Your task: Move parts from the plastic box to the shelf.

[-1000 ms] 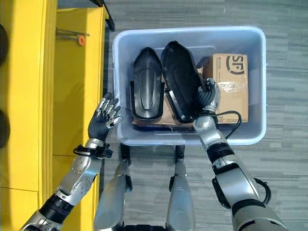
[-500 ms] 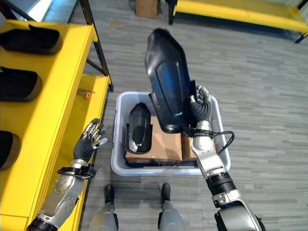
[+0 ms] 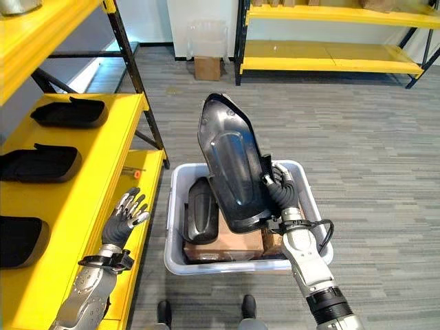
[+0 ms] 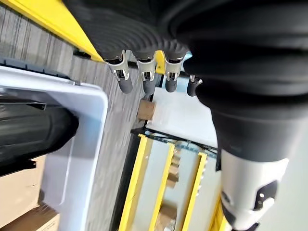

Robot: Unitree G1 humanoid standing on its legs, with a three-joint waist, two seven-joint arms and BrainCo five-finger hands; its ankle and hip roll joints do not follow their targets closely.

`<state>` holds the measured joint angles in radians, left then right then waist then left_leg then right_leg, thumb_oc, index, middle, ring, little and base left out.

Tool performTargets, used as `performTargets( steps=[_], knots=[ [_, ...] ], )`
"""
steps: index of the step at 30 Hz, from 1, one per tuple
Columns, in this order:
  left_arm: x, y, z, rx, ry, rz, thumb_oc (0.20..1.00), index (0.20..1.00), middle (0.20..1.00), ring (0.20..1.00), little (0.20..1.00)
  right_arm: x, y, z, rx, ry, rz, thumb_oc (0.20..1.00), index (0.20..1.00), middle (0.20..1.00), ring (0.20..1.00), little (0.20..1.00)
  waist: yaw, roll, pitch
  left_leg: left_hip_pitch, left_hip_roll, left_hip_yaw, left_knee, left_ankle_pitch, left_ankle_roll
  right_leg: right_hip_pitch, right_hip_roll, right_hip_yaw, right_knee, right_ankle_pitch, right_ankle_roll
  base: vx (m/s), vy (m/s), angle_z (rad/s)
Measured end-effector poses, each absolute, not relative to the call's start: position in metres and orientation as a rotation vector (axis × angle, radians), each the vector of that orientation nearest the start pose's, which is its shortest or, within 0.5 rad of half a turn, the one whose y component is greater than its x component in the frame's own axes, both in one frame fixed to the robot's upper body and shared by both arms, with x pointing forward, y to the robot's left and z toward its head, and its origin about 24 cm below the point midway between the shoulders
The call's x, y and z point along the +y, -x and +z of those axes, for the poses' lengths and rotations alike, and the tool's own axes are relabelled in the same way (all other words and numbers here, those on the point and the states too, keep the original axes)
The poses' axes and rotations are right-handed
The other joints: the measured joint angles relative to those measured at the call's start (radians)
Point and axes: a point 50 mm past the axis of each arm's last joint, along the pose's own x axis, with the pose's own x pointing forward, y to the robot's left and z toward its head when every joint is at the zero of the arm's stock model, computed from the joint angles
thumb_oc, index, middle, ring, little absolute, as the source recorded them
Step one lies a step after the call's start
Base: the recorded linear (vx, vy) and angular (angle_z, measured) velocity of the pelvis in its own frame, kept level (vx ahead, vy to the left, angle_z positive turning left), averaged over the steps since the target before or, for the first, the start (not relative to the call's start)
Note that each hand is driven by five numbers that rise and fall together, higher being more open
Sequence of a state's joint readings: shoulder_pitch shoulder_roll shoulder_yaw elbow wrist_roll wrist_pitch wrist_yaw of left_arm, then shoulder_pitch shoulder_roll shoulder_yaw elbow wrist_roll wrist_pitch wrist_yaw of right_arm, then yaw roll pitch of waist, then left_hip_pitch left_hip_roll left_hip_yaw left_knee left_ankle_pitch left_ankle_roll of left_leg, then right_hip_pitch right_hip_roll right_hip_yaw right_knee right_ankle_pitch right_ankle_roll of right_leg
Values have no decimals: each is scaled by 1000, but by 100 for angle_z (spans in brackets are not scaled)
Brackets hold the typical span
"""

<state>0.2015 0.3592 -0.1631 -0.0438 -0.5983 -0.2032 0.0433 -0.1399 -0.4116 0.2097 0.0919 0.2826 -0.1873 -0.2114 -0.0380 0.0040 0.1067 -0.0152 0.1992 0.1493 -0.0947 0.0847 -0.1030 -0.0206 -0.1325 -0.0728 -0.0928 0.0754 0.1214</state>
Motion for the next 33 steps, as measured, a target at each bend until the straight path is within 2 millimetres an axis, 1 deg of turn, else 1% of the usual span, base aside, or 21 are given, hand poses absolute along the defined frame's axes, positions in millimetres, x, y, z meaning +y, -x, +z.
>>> performTargets(
  steps=[3, 8, 10, 11, 12, 13, 14, 17, 19, 20, 22, 23, 24, 25, 26, 27, 28, 29, 30, 31, 33],
  knots=[
    [200, -207, 20, 46, 266, 19, 1000, 1000, 1000, 1000, 1000, -177, -278, 82, -200, 43, 54, 200, 200, 200, 200, 200, 2, -5, -4, 6, 35, -20, 1, 11, -14, 14, 35, -21, 7, -7, -13, -70, -257, 11],
    [197, -204, 13, 77, 270, 15, 1000, 1000, 1000, 1000, 1000, -162, -287, 100, -264, 5, 130, 200, 200, 200, 200, 200, 42, 1, 0, -13, 130, -61, 4, 29, 14, -2, 133, -56, 58, -48, -69, -145, -154, 12],
    [193, -209, 9, 99, 268, -3, 1000, 1000, 1000, 1000, 1000, -159, -293, 113, -311, -22, 140, 200, 200, 200, 200, 200, 40, -4, 11, -111, 133, -107, 33, 111, 40, -50, 129, -110, 89, -69, -101, -135, 8, 91],
    [187, -209, 1, 127, 289, -1, 1000, 1000, 1000, 1000, 1000, -162, -292, 121, -339, -15, 145, 200, 200, 200, 200, 200, 54, 33, 28, -131, 129, -95, 6, 80, 120, -50, 139, -154, 85, -69, -109, -149, 44, 116],
    [189, -207, -4, 159, 271, -9, 1000, 1000, 1000, 1000, 1000, -164, -293, 125, -355, -6, 149, 200, 200, 200, 200, 200, 79, 51, 55, -140, 133, -68, 9, -9, 142, -51, 150, -173, 106, -73, -117, -168, 33, 114],
    [192, -206, -6, 174, 254, -11, 1000, 1000, 1000, 1000, 1000, -166, -290, 124, -353, -8, 139, 200, 200, 200, 200, 200, 83, 57, 65, -174, 132, -37, 35, -90, 173, -52, 142, -198, 112, -80, -121, -196, -23, 166],
    [198, -208, -4, 173, 224, -18, 1000, 1000, 1000, 1000, 1000, -174, -284, 121, -344, 10, 127, 200, 200, 200, 200, 200, 69, 3, 87, -166, 112, 95, 57, -90, 76, -25, 55, -293, 52, -64, -158, -239, -61, 169],
    [197, -211, -2, 157, 247, -4, 1000, 1000, 1000, 1000, 1000, -175, -283, 121, -343, 18, 119, 200, 200, 200, 200, 200, 51, -29, 94, -104, 81, 71, 317, -93, -18, 14, -33, -367, 24, -28, -153, -139, -32, 107],
    [184, -214, 1, 131, 297, -28, 1000, 1000, 1000, 1000, 1000, -181, -279, 117, -332, 16, 94, 200, 200, 200, 200, 200, 20, 9, 70, 14, 39, 50, 364, -83, -58, 37, -61, -422, 50, -28, -139, -56, 67, 97],
    [181, -215, 5, 114, 305, -42, 1000, 1000, 1000, 1000, 1000, -183, -276, 118, -341, 7, 77, 200, 200, 200, 200, 200, 1, 44, 51, 65, 29, 49, 276, -18, -51, 45, -55, -435, 57, -25, -135, -25, 217, 90],
    [173, -228, 15, 68, 316, -76, 1000, 1000, 1000, 1000, 1000, -189, -275, 119, -348, -9, 27, 200, 200, 200, 200, 200, -28, 54, 65, 121, 2, 67, 136, 14, -33, 41, -110, -468, 162, -24, -132, 6, 213, 143],
    [169, -232, 22, 41, 316, -98, 1000, 1000, 1000, 1000, 1000, -193, -272, 114, -337, -35, -6, 200, 200, 200, 200, 200, -34, 13, 68, 54, -10, 101, 251, -5, -39, 36, -162, -481, 220, -13, -139, 27, 198, 99],
    [174, -222, 14, 70, 311, -77, 1000, 1000, 1000, 1000, 1000, -187, -273, 115, -346, -38, 17, 200, 200, 200, 200, 200, -1, 43, 49, 91, -2, 116, 192, -25, -31, -8, -121, -470, 228, -26, -125, 29, 259, 72],
    [185, -218, 10, 99, 266, -68, 1000, 1000, 1000, 1000, 1000, -181, -272, 113, -347, -60, 23, 200, 200, 200, 200, 200, 0, 11, 27, 115, -23, 115, 122, -28, -33, -1, -100, -475, 162, 7, -137, 35, 167, 1],
    [190, -215, 8, 113, 254, -54, 1000, 1000, 1000, 1000, 1000, -178, -273, 114, -350, -76, 24, 200, 200, 200, 200, 200, 13, 6, 15, 126, -32, 117, 97, -42, -53, 12, -98, -467, 131, 12, -143, 23, 204, 47],
    [197, -215, 10, 115, 231, -49, 1000, 1000, 1000, 1000, 1000, -175, -275, 112, -344, -107, 8, 200, 200, 200, 200, 200, 18, -35, 32, 15, -35, 101, 297, -92, -79, 36, -138, -459, 94, 40, -147, 8, 227, 28],
    [198, -215, 11, 111, 230, -43, 1000, 1000, 1000, 1000, 1000, -175, -276, 110, -334, -113, 6, 200, 200, 200, 200, 200, 37, -50, 38, -10, -63, 100, 245, -142, -34, 42, -159, -461, 92, 65, -128, -13, 245, 39],
    [198, -210, 8, 123, 238, -35, 1000, 1000, 1000, 1000, 1000, -179, -276, 110, -333, -89, 7, 200, 200, 200, 200, 200, 43, -15, 22, 13, -71, 90, 31, -92, 27, 46, -156, -460, 106, 74, -122, -16, 136, 3],
    [200, -207, 5, 128, 252, -9, 1000, 1000, 1000, 1000, 1000, -183, -276, 109, -323, -68, 0, 200, 200, 200, 200, 200, 57, 12, 22, 33, -67, 94, 0, -11, 58, 75, -154, -458, 121, 55, -82, -13, 115, 4],
    [206, -205, 3, 132, 251, 23, 1000, 1000, 1000, 1000, 1000, -178, -275, 103, -301, -82, 9, 200, 200, 200, 200, 200, 54, -21, 18, 42, -104, 92, 2, -13, 73, 81, -189, -469, 121, 59, -66, -15, 133, -1],
    [212, -205, 6, 124, 235, 34, 1000, 1000, 1000, 1000, 1000, -172, -275, 101, -298, -100, 28, 200, 200, 200, 200, 200, 59, -43, 18, 30, -124, 91, 1, -27, 87, 59, -202, -459, 124, 52, -45, -13, 191, 5]
  ],
)
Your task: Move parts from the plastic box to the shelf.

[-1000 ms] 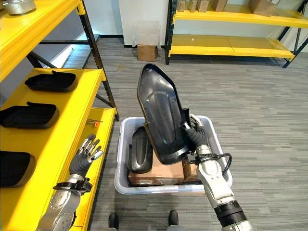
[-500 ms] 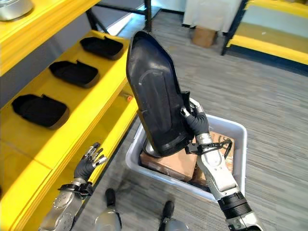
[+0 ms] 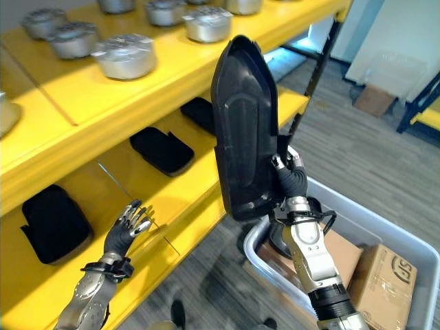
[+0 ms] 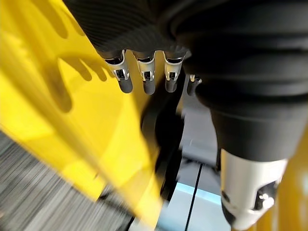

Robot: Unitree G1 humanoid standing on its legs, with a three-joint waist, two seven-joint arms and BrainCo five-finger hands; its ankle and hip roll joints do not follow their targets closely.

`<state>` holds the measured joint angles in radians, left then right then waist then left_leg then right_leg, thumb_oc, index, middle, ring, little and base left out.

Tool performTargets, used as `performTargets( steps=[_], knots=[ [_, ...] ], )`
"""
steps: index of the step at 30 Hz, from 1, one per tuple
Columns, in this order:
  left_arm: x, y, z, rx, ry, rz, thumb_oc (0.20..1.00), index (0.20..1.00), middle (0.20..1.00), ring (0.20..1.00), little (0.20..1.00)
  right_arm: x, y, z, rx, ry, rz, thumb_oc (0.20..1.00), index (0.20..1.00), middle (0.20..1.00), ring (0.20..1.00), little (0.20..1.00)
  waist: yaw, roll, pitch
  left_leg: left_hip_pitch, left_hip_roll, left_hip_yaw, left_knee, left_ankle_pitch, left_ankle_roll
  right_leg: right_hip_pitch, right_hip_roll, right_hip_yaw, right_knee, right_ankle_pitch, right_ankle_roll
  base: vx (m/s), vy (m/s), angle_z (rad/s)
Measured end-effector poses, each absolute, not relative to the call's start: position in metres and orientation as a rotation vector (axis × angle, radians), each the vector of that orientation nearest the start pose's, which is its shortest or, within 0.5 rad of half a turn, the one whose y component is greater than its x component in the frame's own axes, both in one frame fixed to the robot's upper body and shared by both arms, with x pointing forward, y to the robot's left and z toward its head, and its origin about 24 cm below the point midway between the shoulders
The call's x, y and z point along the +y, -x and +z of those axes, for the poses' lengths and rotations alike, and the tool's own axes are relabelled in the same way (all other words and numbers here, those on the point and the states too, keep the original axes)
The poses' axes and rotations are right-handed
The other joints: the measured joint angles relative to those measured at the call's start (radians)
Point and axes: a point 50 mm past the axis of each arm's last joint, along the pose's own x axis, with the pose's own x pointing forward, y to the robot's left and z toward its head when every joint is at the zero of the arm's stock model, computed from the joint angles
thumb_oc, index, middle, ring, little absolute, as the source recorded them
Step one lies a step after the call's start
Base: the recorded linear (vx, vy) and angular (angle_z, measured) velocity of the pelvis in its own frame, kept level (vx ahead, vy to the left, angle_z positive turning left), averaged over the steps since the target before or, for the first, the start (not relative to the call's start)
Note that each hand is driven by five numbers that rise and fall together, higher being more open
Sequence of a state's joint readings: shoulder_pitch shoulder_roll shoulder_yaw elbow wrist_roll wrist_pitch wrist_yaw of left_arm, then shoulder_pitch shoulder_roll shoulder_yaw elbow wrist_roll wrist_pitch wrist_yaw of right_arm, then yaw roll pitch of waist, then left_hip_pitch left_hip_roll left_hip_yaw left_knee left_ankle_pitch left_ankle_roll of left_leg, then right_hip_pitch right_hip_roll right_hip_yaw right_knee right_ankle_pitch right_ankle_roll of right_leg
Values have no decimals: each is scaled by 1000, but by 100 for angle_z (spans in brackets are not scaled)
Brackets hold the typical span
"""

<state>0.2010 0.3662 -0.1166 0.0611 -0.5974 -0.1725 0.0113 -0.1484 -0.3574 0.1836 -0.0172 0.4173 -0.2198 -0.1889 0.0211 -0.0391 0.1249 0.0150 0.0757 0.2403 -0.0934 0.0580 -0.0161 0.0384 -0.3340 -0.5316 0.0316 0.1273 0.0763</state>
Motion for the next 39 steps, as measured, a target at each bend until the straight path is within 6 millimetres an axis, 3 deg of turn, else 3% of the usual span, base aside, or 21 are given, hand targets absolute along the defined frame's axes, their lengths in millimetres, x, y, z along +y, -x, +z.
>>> performTargets(
  steps=[1, 2, 6, 11, 13, 14, 15, 16, 19, 20, 22, 23, 28, 30, 32, 33, 34, 35, 36, 37, 39],
  knots=[
    [221, -204, 8, 119, 209, 51, 1000, 1000, 1000, 1000, 1000, -164, -275, 100, -294, -128, 49, 200, 200, 200, 200, 200, 8, -50, -1, -4, -39, -6, 0, -4, 11, 11, -17, -19, -18, 13, 20, -8, 195, 2],
    [224, -202, 7, 122, 206, 62, 1000, 1000, 1000, 1000, 1000, -162, -275, 99, -294, -134, 58, 200, 200, 200, 200, 200, 11, -63, -5, -2, -55, -6, 0, -9, 17, 12, -32, -16, -19, 16, 23, -6, 147, 8],
    [227, -199, 6, 126, 180, 73, 1000, 1000, 1000, 1000, 1000, -161, -274, 100, -298, -147, 65, 200, 200, 200, 200, 200, 20, -77, -1, 1, -100, -34, 9, -13, 36, 47, -69, -14, -14, 27, 85, -22, 232, 28],
    [228, -198, 6, 124, 177, 82, 1000, 1000, 1000, 1000, 1000, -158, -274, 96, -275, -164, 64, 200, 200, 200, 200, 200, 1, -50, 27, 29, -123, -44, 5, -29, 52, 53, -103, -1, 31, 31, 84, -37, 175, 6],
    [227, -202, 8, 110, 159, 77, 1000, 1000, 1000, 1000, 1000, -158, -274, 95, -267, -177, 63, 200, 200, 200, 200, 200, -22, -41, 40, 40, -122, -62, 4, -29, 75, 37, -112, 70, 109, 45, 71, -108, 169, 20],
    [227, -205, 11, 91, 157, 76, 1000, 1000, 1000, 1000, 1000, -157, -275, 97, -274, -181, 70, 200, 200, 200, 200, 200, -29, -31, 45, 46, -116, -71, 7, -25, 91, -23, -108, 171, 185, 47, 67, -90, 164, 14],
    [229, -208, 14, 78, 152, 80, 1000, 1000, 1000, 1000, 1000, -154, -276, 100, -283, -191, 83, 200, 200, 200, 200, 200, -32, -20, 59, 44, -90, -72, 10, -24, 100, -78, -43, 324, 273, -52, 84, -72, 131, 6],
    [229, -211, 17, 67, 149, 81, 1000, 1000, 1000, 1000, 1000, -152, -275, 98, -276, -197, 93, 200, 200, 200, 200, 200, -36, -10, 66, 42, -62, -83, 15, -23, 100, -114, 59, 406, 351, -144, 76, -57, 80, 15],
    [226, -215, 19, 49, 168, 89, 1000, 1000, 1000, 1000, 1000, -152, -274, 96, -265, -186, 132, 200, 200, 200, 200, 200, -57, -8, 67, 41, -48, -126, 53, -24, 84, -124, 304, 499, 421, -285, -17, -76, -16, 49],
    [223, -215, 19, 50, 173, 82, 1000, 1000, 1000, 1000, 1000, -153, -274, 97, -266, -166, 143, 200, 200, 200, 200, 200, -64, -11, 61, 37, -49, -144, 65, -30, 81, -111, 345, 550, 406, -294, -31, -148, -121, 68],
    [218, -214, 16, 55, 200, 92, 1000, 1000, 1000, 1000, 1000, -157, -276, 100, -273, -129, 157, 200, 200, 200, 200, 200, -46, 4, 42, -34, -55, -177, 117, -24, 65, -90, 347, 565, 299, -321, -52, -282, -252, 44],
    [215, -213, 14, 62, 210, 85, 1000, 1000, 1000, 1000, 1000, -157, -274, 97, -255, -120, 172, 200, 200, 200, 200, 200, -31, 6, 40, -47, -44, -187, 135, -19, 60, -43, 365, 590, 197, -331, -97, -375, -323, 27],
    [206, -191, -6, 150, 269, 69, 1000, 1000, 1000, 1000, 1000, -169, -267, 85, -190, -72, 180, 200, 200, 200, 200, 200, 10, 47, 16, -109, 26, -254, 158, 4, 15, -22, 453, 517, 85, -241, -197, -324, -160, 35],
    [189, -187, -14, 196, 295, -11, 1000, 1000, 1000, 1000, 1000, -176, -263, 75, -152, -63, 154, 200, 200, 200, 200, 200, 5, 67, 30, -175, -11, -260, 200, 62, -29, -22, 438, 411, 64, -215, -204, -346, -60, 134],
    [201, -185, -12, 202, 254, -8, 1000, 1000, 1000, 1000, 1000, -175, -261, 75, -151, -62, 170, 200, 200, 200, 200, 200, 18, 27, 53, -209, 3, -157, 434, -73, -29, -42, 392, 353, 91, -194, -246, -270, 33, 98],
    [215, -182, -11, 211, 220, 15, 1000, 1000, 1000, 1000, 1000, -175, -254, 66, -119, -78, 160, 200, 200, 200, 200, 200, 1, -25, 60, -203, 49, -211, 673, -138, -61, -49, 350, 336, 118, -195, -247, -158, 346, 58],
    [220, -191, -4, 176, 208, 23, 1000, 1000, 1000, 1000, 1000, -176, -254, 69, -133, -83, 153, 200, 200, 200, 200, 200, -30, -45, 65, -125, 156, -319, 730, -173, -75, -55, 328, 327, 127, -208, -194, -86, 417, 78],
    [211, -204, 7, 122, 222, -11, 1000, 1000, 1000, 1000, 1000, -185, -257, 73, -154, -93, 103, 200, 200, 200, 200, 200, -67, 14, 63, -14, 304, -339, 527, -179, -102, -102, 334, 301, 223, -256, -152, -117, 613, 75],
    [206, -209, 9, 108, 229, -32, 1000, 1000, 1000, 1000, 1000, -189, -258, 75, -161, -98, 84, 200, 200, 200, 200, 200, -78, 33, 59, 24, 331, -342, 431, -165, -100, -143, 327, 299, 277, -278, -167, -111, 572, 76],
    [199, -217, 10, 97, 250, -47, 1000, 1000, 1000, 1000, 1000, -195, -258, 75, -169, -94, 59, 200, 200, 200, 200, 200, -86, 75, 59, 42, 332, -308, 353, -150, -99, -188, 280, 285, 328, -270, -107, -89, 474, 70],
    [186, -224, 12, 81, 305, -73, 1000, 1000, 1000, 1000, 1000, -210, -255, 64, -119, -81, -14, 200, 200, 200, 200, 200, -88, 129, 62, 49, 320, -193, 263, -172, -105, -193, 219, 244, 339, -247, -62, -31, 333, 69]
  ],
)
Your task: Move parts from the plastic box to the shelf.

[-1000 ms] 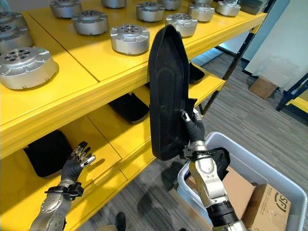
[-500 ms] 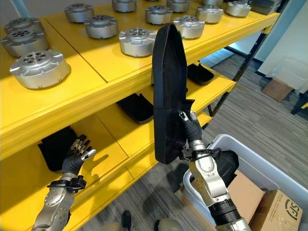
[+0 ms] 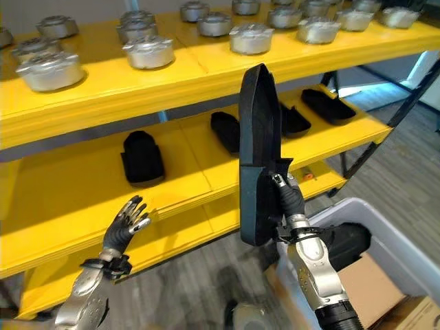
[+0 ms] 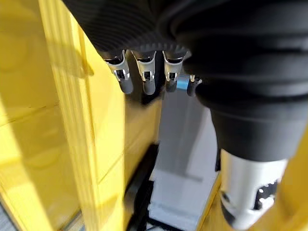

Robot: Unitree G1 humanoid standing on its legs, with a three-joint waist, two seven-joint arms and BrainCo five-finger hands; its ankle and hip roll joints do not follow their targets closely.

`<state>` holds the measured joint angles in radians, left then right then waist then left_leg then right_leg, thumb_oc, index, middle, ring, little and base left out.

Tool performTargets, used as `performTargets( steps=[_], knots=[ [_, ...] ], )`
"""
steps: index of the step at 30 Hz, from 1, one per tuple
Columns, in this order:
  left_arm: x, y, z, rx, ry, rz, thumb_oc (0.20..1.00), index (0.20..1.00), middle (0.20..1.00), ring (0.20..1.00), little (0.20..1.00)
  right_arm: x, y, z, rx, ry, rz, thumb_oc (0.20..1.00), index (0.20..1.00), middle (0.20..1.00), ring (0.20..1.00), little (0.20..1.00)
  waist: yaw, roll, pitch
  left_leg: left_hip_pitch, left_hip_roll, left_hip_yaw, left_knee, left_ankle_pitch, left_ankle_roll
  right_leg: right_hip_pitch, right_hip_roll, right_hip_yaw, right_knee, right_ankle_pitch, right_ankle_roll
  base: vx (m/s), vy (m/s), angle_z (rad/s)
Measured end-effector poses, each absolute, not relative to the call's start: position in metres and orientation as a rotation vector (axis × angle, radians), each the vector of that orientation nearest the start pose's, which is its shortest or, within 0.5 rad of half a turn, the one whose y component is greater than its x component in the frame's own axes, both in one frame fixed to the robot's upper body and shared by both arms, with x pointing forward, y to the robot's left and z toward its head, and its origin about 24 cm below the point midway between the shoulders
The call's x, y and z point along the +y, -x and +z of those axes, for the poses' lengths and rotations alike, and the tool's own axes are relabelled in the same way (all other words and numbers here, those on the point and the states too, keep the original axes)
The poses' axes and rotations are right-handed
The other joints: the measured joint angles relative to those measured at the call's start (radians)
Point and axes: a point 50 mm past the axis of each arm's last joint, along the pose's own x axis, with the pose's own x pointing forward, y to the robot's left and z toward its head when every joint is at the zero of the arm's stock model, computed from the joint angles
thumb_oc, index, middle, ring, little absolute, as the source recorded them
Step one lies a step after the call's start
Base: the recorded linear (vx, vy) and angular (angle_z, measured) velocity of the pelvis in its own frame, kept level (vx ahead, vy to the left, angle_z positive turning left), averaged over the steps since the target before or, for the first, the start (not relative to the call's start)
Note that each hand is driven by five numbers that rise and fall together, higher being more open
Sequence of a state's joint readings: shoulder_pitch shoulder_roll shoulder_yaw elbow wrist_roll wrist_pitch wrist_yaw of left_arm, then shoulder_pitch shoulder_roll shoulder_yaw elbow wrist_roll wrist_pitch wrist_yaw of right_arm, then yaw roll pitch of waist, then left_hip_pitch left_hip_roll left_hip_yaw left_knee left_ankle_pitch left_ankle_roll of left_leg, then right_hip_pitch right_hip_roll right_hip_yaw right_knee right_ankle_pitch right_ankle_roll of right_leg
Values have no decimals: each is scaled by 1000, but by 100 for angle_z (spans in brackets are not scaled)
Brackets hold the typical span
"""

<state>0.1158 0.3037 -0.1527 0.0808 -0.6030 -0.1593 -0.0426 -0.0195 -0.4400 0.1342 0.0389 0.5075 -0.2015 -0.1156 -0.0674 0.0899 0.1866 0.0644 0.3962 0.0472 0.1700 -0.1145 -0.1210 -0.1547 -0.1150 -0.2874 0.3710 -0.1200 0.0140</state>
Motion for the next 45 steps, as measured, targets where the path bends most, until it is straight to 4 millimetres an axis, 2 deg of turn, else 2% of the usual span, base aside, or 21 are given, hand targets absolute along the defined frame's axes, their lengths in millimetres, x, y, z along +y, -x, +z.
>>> performTargets(
  steps=[1, 2, 3, 4, 5, 6, 7, 10, 15, 17, 19, 20, 22, 26, 28, 30, 32, 34, 35, 41, 45],
  knots=[
    [189, -221, 12, 86, 309, -61, 1000, 1000, 1000, 1000, 1000, -208, -254, 61, -104, -93, -24, 200, 200, 200, 200, 200, 8, 0, -1, -1, -34, 3, -22, -25, -69, -7, -32, 17, -5, 5, 22, 2, 378, 36],
    [195, -218, 9, 104, 294, -47, 1000, 1000, 1000, 1000, 1000, -200, -253, 57, -93, -113, -7, 200, 200, 200, 200, 200, 28, -25, 0, -16, -91, 1, -21, -25, -30, -4, -70, 52, -45, 14, 39, 30, 310, 48],
    [196, -217, 8, 119, 272, -61, 1000, 1000, 1000, 1000, 1000, -197, -250, 58, -96, -114, 11, 200, 200, 200, 200, 200, 33, -27, 6, -36, -132, -12, -25, -17, 3, 29, -105, 46, -109, 27, 46, 43, 231, 75],
    [199, -217, 10, 116, 258, -66, 1000, 1000, 1000, 1000, 1000, -196, -246, 58, -97, -118, 14, 200, 200, 200, 200, 200, 28, -26, 9, -49, -150, -12, -20, -10, 11, 67, -128, 35, -129, 36, 26, 22, 239, 109],
    [203, -215, 12, 111, 242, -64, 1000, 1000, 1000, 1000, 1000, -195, -241, 55, -91, -130, 10, 200, 200, 200, 200, 200, 24, -47, 6, -36, -177, -9, -24, 4, 17, 118, -140, 26, -148, 44, 23, 4, 183, 95],
    [209, -210, 12, 110, 230, -47, 1000, 1000, 1000, 1000, 1000, -192, -238, 55, -99, -141, 19, 200, 200, 200, 200, 200, 39, -72, -1, -23, -211, -7, -24, 7, 4, 160, -155, 33, -197, 74, 55, 1, 158, 46],
    [216, -206, 11, 120, 213, -28, 1000, 1000, 1000, 1000, 1000, -188, -238, 56, -120, -158, 28, 200, 200, 200, 200, 200, 62, -93, 1, -17, -228, 0, -18, -2, 4, 175, -167, 43, -223, 84, 56, 12, 106, 0],
    [230, -202, 12, 133, 170, -4, 1000, 1000, 1000, 1000, 1000, -178, -238, 60, -160, -200, 54, 200, 200, 200, 200, 200, 72, -140, -6, -38, -247, 8, 8, -15, 14, 178, -178, 55, -256, 129, 55, 27, 132, -11],
    [229, -204, 13, 126, 171, -9, 1000, 1000, 1000, 1000, 1000, -172, -238, 59, -148, -189, 107, 200, 200, 200, 200, 200, 54, -186, -20, -48, -247, 17, 32, -35, 11, 188, -177, 55, -279, 135, 63, 38, 44, -7],
    [229, -203, 12, 129, 173, -6, 1000, 1000, 1000, 1000, 1000, -173, -238, 58, -139, -172, 128, 200, 200, 200, 200, 200, 56, -185, -19, -49, -243, 20, 43, -38, 12, 191, -173, 55, -290, 140, 74, 9, 3, -3],
    [230, -200, 11, 133, 172, 3, 1000, 1000, 1000, 1000, 1000, -171, -236, 56, -116, -151, 166, 200, 200, 200, 200, 200, 58, -183, -17, -51, -240, 20, 44, -39, 10, 194, -172, 57, -297, 138, 106, 0, 0, 0],
    [232, -197, 11, 131, 174, 13, 1000, 1000, 1000, 1000, 1000, -165, -233, 48, -71, -135, 218, 200, 200, 200, 200, 200, 59, -182, -15, -64, -231, 14, 48, -43, 10, 194, -163, 53, -301, 137, 123, -5, -17, 4],
    [232, -195, 13, 127, 174, 14, 1000, 1000, 1000, 1000, 1000, -145, -226, 29, 45, -93, 348, 200, 200, 200, 200, 200, 68, -198, -5, -82, -222, 5, 61, -43, 6, 184, -154, 51, -299, 138, 124, -3, -4, 3],
    [247, -194, 19, 98, 152, 73, 1000, 1000, 1000, 1000, 1000, -102, -221, 20, 122, -65, 582, 200, 200, 200, 200, 200, 95, -232, 18, -86, -220, -2, 65, -40, 3, 182, -149, 51, -303, 146, 127, -7, -13, 3],
    [255, -193, 22, 82, 144, 107, 1000, 1000, 1000, 1000, 1000, -87, -224, 26, 104, -48, 680, 200, 200, 200, 200, 200, 139, -232, 37, -87, -219, -5, 73, -39, -4, 194, -150, 47, -303, 148, 128, -15, -28, 6],
    [272, -192, 30, 49, 122, 194, 1000, 1000, 1000, 1000, 1000, -74, -237, 46, 19, 7, 768, 200, 200, 200, 200, 200, 168, -227, 61, -88, -220, -12, 79, -41, -4, 200, -151, 33, -304, 148, 128, -6, -26, 11],
    [284, -190, 35, 29, 90, 253, 1000, 1000, 1000, 1000, 1000, -71, -246, 60, -45, 52, 789, 200, 200, 200, 200, 200, 194, -232, 67, -89, -222, -25, 81, -41, -4, 210, -152, 25, -303, 146, 126, 11, -41, 17],
    [293, -188, 39, 7, 76, 302, 1000, 1000, 1000, 1000, 1000, -67, -255, 75, -107, 110, 817, 200, 200, 200, 200, 200, 201, -233, 74, -90, -222, -31, 80, -41, -4, 214, -150, 19, -306, 146, 126, 13, -30, 13],
    [296, -189, 42, -14, 75, 335, 1000, 1000, 1000, 1000, 1000, -64, -263, 92, -187, 166, 834, 200, 200, 200, 200, 200, 214, -230, 79, -91, -222, -37, 83, -41, -5, 218, -149, 12, -309, 146, 127, 19, -37, 9],
    [294, -190, 42, -39, 99, 365, 1000, 1000, 1000, 1000, 1000, -58, -275, 114, -289, 228, 822, 200, 200, 200, 200, 200, 249, -225, 85, -101, -223, -60, 91, -42, -5, 235, -147, -16, -319, 144, 123, 20, -28, 13],
    [293, -192, 44, -49, 102, 371, 1000, 1000, 1000, 1000, 1000, -54, -278, 115, -300, 219, 783, 200, 200, 200, 200, 200, 253, -225, 85, -111, -224, -72, 95, -42, -6, 239, -147, -31, -321, 143, 124, 10, -16, 9]
  ],
)
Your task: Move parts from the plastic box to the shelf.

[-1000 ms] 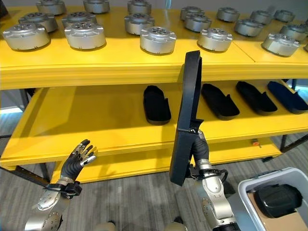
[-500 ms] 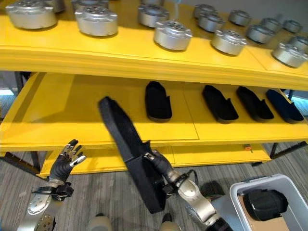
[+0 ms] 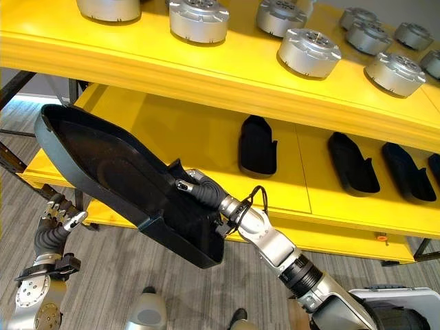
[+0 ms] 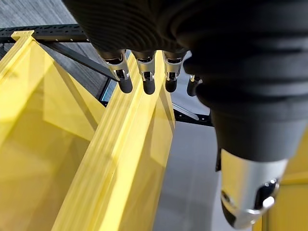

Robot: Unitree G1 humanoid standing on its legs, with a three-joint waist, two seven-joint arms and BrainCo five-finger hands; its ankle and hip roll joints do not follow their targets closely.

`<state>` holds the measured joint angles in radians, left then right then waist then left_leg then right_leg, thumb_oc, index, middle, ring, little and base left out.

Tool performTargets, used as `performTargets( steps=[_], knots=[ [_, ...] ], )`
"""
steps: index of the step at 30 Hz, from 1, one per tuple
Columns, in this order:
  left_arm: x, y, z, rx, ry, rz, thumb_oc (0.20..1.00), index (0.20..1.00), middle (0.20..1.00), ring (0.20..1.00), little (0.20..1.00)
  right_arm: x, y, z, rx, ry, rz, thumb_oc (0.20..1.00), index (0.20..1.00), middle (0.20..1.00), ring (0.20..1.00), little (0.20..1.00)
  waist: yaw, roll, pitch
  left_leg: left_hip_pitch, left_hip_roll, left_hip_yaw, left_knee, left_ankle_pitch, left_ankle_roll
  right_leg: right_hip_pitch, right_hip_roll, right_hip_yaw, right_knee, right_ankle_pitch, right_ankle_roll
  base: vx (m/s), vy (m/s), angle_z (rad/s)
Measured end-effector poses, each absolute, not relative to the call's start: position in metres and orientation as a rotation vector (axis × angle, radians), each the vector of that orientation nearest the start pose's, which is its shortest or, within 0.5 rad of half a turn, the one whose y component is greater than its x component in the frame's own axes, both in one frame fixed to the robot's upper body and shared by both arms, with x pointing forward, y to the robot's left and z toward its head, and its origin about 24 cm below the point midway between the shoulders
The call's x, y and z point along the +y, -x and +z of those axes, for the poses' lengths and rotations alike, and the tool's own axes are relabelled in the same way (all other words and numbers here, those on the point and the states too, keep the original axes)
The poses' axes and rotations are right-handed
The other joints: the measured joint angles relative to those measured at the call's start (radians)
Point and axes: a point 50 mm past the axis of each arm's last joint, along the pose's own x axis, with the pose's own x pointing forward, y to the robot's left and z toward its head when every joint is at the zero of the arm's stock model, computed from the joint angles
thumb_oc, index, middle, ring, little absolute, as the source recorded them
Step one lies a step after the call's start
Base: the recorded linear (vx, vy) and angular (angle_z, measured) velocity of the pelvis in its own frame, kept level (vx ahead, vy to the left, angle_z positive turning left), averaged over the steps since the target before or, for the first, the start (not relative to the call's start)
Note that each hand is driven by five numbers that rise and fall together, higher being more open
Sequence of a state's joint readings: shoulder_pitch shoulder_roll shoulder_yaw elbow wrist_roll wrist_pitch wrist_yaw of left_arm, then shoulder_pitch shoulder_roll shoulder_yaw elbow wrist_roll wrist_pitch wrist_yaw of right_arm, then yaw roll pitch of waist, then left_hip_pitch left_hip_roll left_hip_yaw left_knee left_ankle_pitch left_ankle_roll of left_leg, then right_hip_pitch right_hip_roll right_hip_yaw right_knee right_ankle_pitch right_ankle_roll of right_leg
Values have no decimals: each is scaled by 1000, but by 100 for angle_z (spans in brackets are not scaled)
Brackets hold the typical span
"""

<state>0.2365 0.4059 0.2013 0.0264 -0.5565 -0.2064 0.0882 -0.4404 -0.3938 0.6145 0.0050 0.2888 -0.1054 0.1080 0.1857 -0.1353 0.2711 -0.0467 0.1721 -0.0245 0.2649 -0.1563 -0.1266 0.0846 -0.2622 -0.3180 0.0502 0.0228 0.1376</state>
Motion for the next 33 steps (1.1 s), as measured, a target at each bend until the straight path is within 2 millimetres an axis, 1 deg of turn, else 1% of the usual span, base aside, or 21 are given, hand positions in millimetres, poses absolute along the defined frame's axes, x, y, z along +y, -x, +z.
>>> performTargets(
  steps=[1, 2, 3, 4, 5, 6, 7, 9, 10, 11, 12, 13, 14, 17, 19, 21, 23, 26, 29, 31, 33],
  knots=[
    [294, -191, 43, -44, 101, 374, 1000, 1000, 1000, 1000, 1000, -55, -278, 114, -297, 219, 779, 200, 200, 200, 200, 200, -1, 0, 0, -3, -1, -1, 0, 0, 0, -1, 0, 0, 0, 0, 0, 26, -77, 4],
    [294, -190, 41, -36, 101, 375, 1000, 1000, 1000, 1000, 1000, -51, -281, 113, -294, 209, 773, 200, 200, 200, 200, 200, 11, 3, 2, -7, -2, -5, -2, 0, 1, 1, -1, -1, 1, 0, 0, 36, -89, -1],
    [291, -191, 41, -35, 104, 366, 1000, 1000, 1000, 1000, 1000, -48, -288, 113, -285, 208, 754, 200, 200, 200, 200, 200, 17, 4, 2, -7, -1, -7, -2, 0, 1, 2, 1, -1, 1, -1, 1, 24, -70, 0],
    [288, -193, 41, -34, 104, 346, 1000, 1000, 1000, 1000, 1000, -42, -300, 112, -272, 217, 724, 200, 200, 200, 200, 200, 29, 5, 3, -8, 3, -13, -1, 0, 0, 2, 7, -10, -1, -1, 1, 15, -27, 17],
    [279, -199, 41, -27, 99, 288, 1000, 1000, 1000, 1000, 1000, -38, -318, 115, -251, 229, 652, 200, 200, 200, 200, 200, 43, 6, 3, -20, 7, -30, 1, 0, 0, 2, 14, -21, -6, -3, 0, 5, -15, 33],
    [275, -204, 44, -37, 101, 257, 1000, 1000, 1000, 1000, 1000, -40, -325, 119, -256, 228, 609, 200, 200, 200, 200, 200, 64, 4, 3, -43, 7, -42, 1, 3, -1, -9, 15, -36, -5, -4, -2, 5, -5, 36],
    [275, -203, 42, -28, 100, 255, 1000, 1000, 1000, 1000, 1000, -41, -329, 123, -265, 244, 587, 200, 200, 200, 200, 200, 84, 3, 7, -47, 4, -44, 4, 6, -4, -11, 13, -38, -5, -3, -2, 0, 0, 25],
    [280, -197, 40, -13, 92, 276, 1000, 1000, 1000, 1000, 1000, -40, -328, 126, -282, 253, 584, 200, 200, 200, 200, 200, 94, 1, 6, -42, -5, -44, 6, 9, -6, -4, 2, -42, 0, -4, -4, -5, -31, 10],
    [282, -197, 41, -17, 93, 280, 1000, 1000, 1000, 1000, 1000, -40, -330, 129, -294, 255, 574, 200, 200, 200, 200, 200, 109, 13, 15, -55, -10, -50, 11, 11, -6, 0, -1, -50, 0, -4, -3, -20, -45, 17],
    [278, -205, 47, -39, 94, 252, 1000, 1000, 1000, 1000, 1000, -47, -344, 136, -292, 283, 520, 200, 200, 200, 200, 200, 121, 16, 20, -78, -11, -64, 38, 9, -4, 0, 2, -64, -2, -4, -3, -18, -23, 48],
    [273, -215, 56, -75, 85, 208, 1000, 1000, 1000, 1000, 1000, -58, -367, 150, -280, 323, 418, 200, 200, 200, 200, 200, 129, 26, 25, -105, -14, -99, 41, 10, -6, 1, 10, -95, -14, -2, 0, -28, -19, 62],
    [270, -219, 63, -94, 81, 171, 1000, 1000, 1000, 1000, 1000, -72, -379, 167, -296, 319, 320, 200, 200, 200, 200, 200, 144, 26, 34, -124, -14, -112, 39, 15, -7, -8, 12, -111, -14, -2, 0, -13, -14, 58],
    [272, -218, 64, -90, 78, 167, 1000, 1000, 1000, 1000, 1000, -81, -386, 181, -321, 304, 251, 200, 200, 200, 200, 200, 158, 27, 45, -131, -17, -119, 40, 16, -8, -9, 11, -115, -13, -3, 0, -22, -22, 28],
    [275, -210, 55, -47, 91, 183, 1000, 1000, 1000, 1000, 1000, -89, -391, 198, -364, 298, 180, 200, 200, 200, 200, 200, 166, 27, 47, -143, -33, -128, 59, 14, -5, -9, 0, -122, -11, -4, -2, -22, -18, 12],
    [275, -213, 59, -56, 90, 169, 1000, 1000, 1000, 1000, 1000, -93, -397, 207, -363, 303, 136, 200, 200, 200, 200, 200, 164, 30, 58, -154, -36, -139, 70, 12, -2, -8, 0, -132, -9, -2, 0, -32, -19, 14],
    [272, -220, 65, -77, 84, 145, 1000, 1000, 1000, 1000, 1000, -100, -404, 212, -342, 261, 79, 200, 200, 200, 200, 200, 163, 36, 67, -182, -36, -152, 89, 10, -2, -22, 3, -140, -5, -5, -4, -29, -19, 11],
    [271, -222, 68, -86, 82, 136, 1000, 1000, 1000, 1000, 1000, -107, -409, 214, -314, 217, 31, 200, 200, 200, 200, 200, 162, 40, 72, -201, -37, -154, 104, 7, 1, -33, 3, -139, 1, -4, -4, -33, 3, 5],
    [265, -226, 68, -81, 97, 106, 1000, 1000, 1000, 1000, 1000, -121, -416, 221, -280, 151, -65, 200, 200, 200, 200, 200, 172, 67, 93, -225, -47, -165, 137, -2, 6, -41, -2, -143, 13, -4, -4, -38, 19, 7],
    [265, -227, 69, -79, 90, 92, 1000, 1000, 1000, 1000, 1000, -129, -418, 224, -269, 111, -108, 200, 200, 200, 200, 200, 167, 74, 97, -253, -56, -179, 157, -8, 11, -50, -7, -160, 19, -4, -4, -22, 18, 16],
    [264, -227, 69, -78, 89, 92, 1000, 1000, 1000, 1000, 1000, -130, -419, 222, -260, 105, -117, 200, 200, 200, 200, 200, 169, 74, 97, -264, -68, -182, 166, -9, 14, -58, -17, -162, 26, -4, -4, -20, 23, 9],
    [264, -228, 70, -84, 88, 90, 1000, 1000, 1000, 1000, 1000, -130, -419, 222, -258, 98, -118, 200, 200, 200, 200, 200, 169, 82, 102, -276, -75, -182, 184, -16, 23, -60, -23, -163, 30, -4, -4, -23, 25, 5]
  ],
)
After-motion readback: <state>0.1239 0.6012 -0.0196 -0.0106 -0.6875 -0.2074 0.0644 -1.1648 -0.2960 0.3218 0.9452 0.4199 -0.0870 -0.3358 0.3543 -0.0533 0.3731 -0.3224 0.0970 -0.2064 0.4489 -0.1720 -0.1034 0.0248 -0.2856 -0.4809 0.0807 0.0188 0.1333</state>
